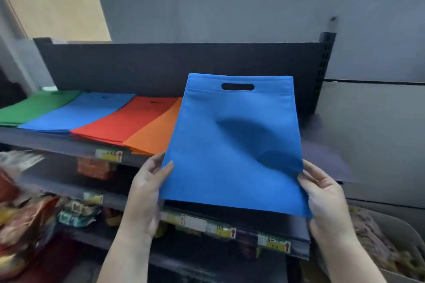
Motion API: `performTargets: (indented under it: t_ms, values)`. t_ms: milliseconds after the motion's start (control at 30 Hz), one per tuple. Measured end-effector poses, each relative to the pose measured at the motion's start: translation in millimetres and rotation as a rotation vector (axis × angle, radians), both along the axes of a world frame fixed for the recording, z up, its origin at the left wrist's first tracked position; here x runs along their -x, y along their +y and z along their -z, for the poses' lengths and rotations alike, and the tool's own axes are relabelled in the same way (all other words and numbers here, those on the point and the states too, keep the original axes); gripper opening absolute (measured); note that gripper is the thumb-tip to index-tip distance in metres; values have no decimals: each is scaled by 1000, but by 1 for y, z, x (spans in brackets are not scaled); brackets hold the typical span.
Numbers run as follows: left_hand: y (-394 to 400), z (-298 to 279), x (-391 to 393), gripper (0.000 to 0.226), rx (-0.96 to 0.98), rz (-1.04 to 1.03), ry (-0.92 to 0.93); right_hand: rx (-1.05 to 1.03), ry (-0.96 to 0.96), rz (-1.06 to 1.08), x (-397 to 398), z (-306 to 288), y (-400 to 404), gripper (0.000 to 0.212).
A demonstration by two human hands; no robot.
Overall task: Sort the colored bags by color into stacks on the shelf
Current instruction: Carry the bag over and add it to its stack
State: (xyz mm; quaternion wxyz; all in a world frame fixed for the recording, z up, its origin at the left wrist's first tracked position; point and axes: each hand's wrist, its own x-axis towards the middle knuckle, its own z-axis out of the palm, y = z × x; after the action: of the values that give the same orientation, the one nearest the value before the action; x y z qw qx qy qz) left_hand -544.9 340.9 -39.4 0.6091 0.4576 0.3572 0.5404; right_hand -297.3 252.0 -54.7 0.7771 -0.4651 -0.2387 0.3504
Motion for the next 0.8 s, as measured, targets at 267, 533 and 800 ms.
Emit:
performTargets:
  t_ms: [267,533,800]
  values:
    - [3,8,106,27,-127,-325,150,-1,-137,-233,95,-10,49,39]
    - [35,12,241,41,-225,-575,319,29,-208,-335,226,-12,115,44]
    - [74,22,354,47,-243,-698,320,-16,-307,-374,343,-4,167,38]
